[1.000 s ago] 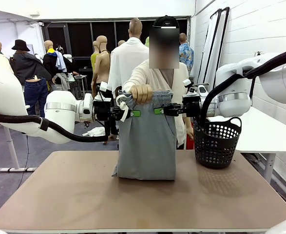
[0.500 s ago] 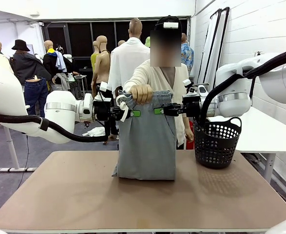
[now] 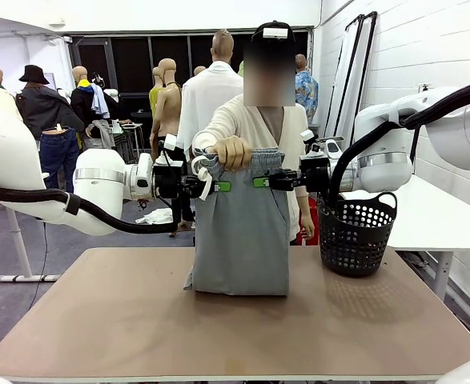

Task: Fold the training pants.
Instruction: Release the ends of the Training pants and then grab the overlapped ends.

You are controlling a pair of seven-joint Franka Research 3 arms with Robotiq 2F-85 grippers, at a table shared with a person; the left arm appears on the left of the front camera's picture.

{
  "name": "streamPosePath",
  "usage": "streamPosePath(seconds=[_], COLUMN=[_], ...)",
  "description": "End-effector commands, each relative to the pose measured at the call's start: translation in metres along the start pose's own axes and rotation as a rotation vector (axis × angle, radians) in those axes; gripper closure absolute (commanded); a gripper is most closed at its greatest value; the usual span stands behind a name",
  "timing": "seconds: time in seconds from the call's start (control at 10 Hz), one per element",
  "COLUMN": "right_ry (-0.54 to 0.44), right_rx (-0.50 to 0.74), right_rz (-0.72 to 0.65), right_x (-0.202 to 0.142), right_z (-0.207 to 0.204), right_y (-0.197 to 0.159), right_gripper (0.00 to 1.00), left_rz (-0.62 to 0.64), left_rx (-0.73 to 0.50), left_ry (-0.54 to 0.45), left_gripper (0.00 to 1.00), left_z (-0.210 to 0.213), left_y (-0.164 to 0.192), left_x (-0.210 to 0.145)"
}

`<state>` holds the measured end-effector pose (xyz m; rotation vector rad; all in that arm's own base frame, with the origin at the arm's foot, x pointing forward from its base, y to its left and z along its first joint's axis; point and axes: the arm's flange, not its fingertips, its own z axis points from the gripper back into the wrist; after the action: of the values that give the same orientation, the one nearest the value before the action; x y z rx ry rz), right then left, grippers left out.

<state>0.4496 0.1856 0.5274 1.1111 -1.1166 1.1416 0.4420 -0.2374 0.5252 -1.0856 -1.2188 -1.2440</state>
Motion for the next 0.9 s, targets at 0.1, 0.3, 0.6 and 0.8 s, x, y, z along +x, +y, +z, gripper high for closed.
streamPosePath(seconds=[0.1,0.3,0.6,0.8], right_ry=[0.009,0.012,0.015,0.017], right_rx=[0.019,0.018,0.024,0.025], right_rz=[-0.022,-0.027,-0.036,-0.036], right_x=[0.0014,0.0022,0.0031,0.0037], right_z=[0.0004,-0.0001,-0.0003,0.0001], right_y=[0.0011,-0.0003,-0.0009,-0.0005], right_gripper=[0.59,0.20,0.00,0.00], left_rz=[0.021,0.028,0.035,0.038], left_rx=[-0.029,-0.022,-0.021,-0.026], left_ry=[0.006,0.007,0.005,0.007], left_gripper=[0.57,0.17,0.00,0.00], left_z=[0.0008,0.0014,0.0012,0.0000], left_y=[-0.0040,-0.0033,-0.0033,-0.0044], left_x=[0.0014,0.0007,0.0012,0.0024])
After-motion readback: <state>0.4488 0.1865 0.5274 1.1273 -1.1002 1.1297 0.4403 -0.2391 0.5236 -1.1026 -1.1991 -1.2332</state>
